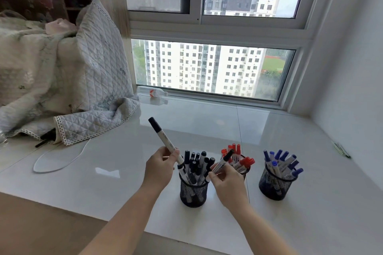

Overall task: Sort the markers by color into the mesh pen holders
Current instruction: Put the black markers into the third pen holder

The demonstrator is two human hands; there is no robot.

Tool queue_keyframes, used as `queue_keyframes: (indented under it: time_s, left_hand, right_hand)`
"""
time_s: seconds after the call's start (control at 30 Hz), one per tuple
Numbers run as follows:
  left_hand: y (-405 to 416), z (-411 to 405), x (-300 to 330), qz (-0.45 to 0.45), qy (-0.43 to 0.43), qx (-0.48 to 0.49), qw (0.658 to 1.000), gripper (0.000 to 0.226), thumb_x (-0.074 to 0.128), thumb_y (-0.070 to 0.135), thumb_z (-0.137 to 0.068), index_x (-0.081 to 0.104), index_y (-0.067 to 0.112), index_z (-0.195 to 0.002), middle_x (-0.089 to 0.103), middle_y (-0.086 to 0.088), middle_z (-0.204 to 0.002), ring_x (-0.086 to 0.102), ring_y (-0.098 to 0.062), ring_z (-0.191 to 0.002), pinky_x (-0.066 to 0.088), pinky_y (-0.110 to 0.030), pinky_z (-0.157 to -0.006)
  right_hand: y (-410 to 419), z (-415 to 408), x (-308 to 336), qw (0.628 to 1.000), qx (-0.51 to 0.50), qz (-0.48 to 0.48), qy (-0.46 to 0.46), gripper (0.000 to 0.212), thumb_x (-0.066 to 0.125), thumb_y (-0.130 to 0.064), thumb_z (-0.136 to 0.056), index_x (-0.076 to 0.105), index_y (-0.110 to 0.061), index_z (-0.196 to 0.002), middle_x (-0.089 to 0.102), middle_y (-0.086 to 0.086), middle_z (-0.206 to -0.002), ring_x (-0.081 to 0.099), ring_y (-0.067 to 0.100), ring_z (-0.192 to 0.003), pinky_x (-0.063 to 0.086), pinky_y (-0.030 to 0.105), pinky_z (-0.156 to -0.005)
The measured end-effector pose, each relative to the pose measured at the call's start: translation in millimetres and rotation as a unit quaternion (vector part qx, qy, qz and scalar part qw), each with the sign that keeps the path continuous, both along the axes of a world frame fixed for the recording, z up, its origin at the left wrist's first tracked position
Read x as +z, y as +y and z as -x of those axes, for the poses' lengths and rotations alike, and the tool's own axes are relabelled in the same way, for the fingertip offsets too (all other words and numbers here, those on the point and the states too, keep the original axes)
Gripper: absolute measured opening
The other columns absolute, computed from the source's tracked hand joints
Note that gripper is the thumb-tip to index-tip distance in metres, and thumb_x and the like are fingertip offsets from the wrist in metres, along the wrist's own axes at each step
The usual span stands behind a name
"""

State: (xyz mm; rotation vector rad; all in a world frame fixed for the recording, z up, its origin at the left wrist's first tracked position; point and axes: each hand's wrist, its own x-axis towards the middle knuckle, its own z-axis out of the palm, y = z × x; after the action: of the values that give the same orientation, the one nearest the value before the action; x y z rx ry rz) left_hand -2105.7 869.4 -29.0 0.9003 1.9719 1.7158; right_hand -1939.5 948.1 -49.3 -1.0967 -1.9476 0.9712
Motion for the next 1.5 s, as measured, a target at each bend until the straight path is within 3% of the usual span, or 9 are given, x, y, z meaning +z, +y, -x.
queue_keyframes:
  time_s: [0.17,0.33,0.47,0.6,0.67,0.87,1.03,1.13,1.5]
  left_hand:
    - [-1,0,0,-0.005,0.038,0.018,0.999,0.008,0.06,0.029,-0.088,0.054,0.031,-0.083,0.066,0.015,-0.081,0.063,-0.007,-0.084,0.053,-0.035,-0.074]
    - [0,-7,-1,0.026,0.092,-0.004,0.995,0.012,0.062,0.03,-0.086,0.051,0.033,-0.081,0.064,0.016,-0.077,0.059,0.013,-0.069,0.039,-0.005,-0.055]
    - [-1,-9,1,0.044,0.119,-0.013,0.992,0.012,0.056,0.039,-0.089,0.057,0.036,-0.077,0.064,0.017,-0.073,0.056,0.015,-0.068,0.037,-0.002,-0.054]
    - [4,-14,-1,0.044,0.153,-0.02,0.987,0.008,0.062,0.029,-0.087,0.068,0.024,-0.087,0.064,0.005,-0.085,0.058,0.003,-0.074,0.039,-0.007,-0.063]
    - [4,-18,-4,0.041,0.172,-0.023,0.984,0.006,0.066,0.023,-0.084,0.067,0.022,-0.09,0.064,0.004,-0.087,0.06,-0.002,-0.077,0.043,-0.013,-0.067]
    - [5,-22,-3,0.052,0.219,0.005,0.974,0.028,0.065,0.032,-0.083,0.042,0.026,-0.099,0.057,0.018,-0.076,0.063,-0.008,-0.074,0.05,-0.029,-0.063]
    - [6,-24,3,0.034,0.232,0.002,0.972,0.072,0.067,0.03,-0.082,0.019,0.031,-0.136,0.05,0.023,-0.092,0.061,0.0,-0.064,0.044,-0.021,-0.054]
    - [4,-25,3,0.025,0.243,-0.011,0.97,0.09,0.069,0.028,-0.08,0.005,0.038,-0.143,0.045,0.03,-0.093,0.062,0.003,-0.063,0.048,-0.02,-0.056]
    - [6,-29,-3,0.005,0.286,-0.001,0.958,0.033,0.069,0.027,-0.08,0.049,0.024,-0.107,0.054,0.02,-0.081,0.063,-0.004,-0.067,0.053,-0.031,-0.065]
  right_hand:
    - [1,4,1,1.0,0.005,-0.011,0.0,0.007,0.068,-0.017,-0.081,0.064,-0.023,-0.08,0.066,-0.008,-0.074,0.06,-0.002,-0.071,0.041,0.003,-0.058]
    - [-2,8,-5,0.998,0.041,-0.001,-0.051,0.011,0.066,-0.017,-0.083,0.061,-0.024,-0.076,0.061,-0.015,-0.07,0.061,0.003,-0.069,0.041,0.005,-0.056]
    - [0,8,-1,0.999,-0.011,-0.045,0.018,0.009,0.063,-0.018,-0.085,0.056,-0.023,-0.081,0.061,-0.01,-0.069,0.06,0.002,-0.065,0.042,0.007,-0.057]
    - [0,7,1,0.996,-0.006,-0.083,0.017,0.023,0.062,-0.017,-0.086,0.048,-0.018,-0.104,0.06,-0.007,-0.077,0.062,0.011,-0.067,0.051,0.028,-0.062]
    - [-1,7,1,0.995,-0.003,-0.096,0.004,0.038,0.062,-0.017,-0.086,0.042,-0.024,-0.118,0.059,-0.01,-0.079,0.061,0.008,-0.065,0.047,0.02,-0.056]
    - [-1,6,5,0.992,-0.012,-0.123,-0.007,0.047,0.061,-0.018,-0.086,0.04,-0.027,-0.127,0.059,-0.012,-0.081,0.06,0.007,-0.062,0.048,0.022,-0.056]
    - [1,9,13,0.983,-0.018,-0.18,-0.02,0.052,0.06,-0.022,-0.087,0.039,-0.03,-0.133,0.05,-0.007,-0.098,0.056,0.011,-0.069,0.046,0.022,-0.058]
    - [0,10,17,0.975,0.018,-0.219,-0.043,0.048,0.057,-0.028,-0.089,0.041,-0.03,-0.134,0.049,-0.006,-0.103,0.056,0.012,-0.072,0.045,0.023,-0.058]
    - [2,14,1,0.967,0.056,-0.219,-0.115,0.016,0.058,-0.024,-0.088,0.065,-0.02,-0.101,0.06,-0.009,-0.097,0.06,0.008,-0.076,0.039,0.013,-0.062]
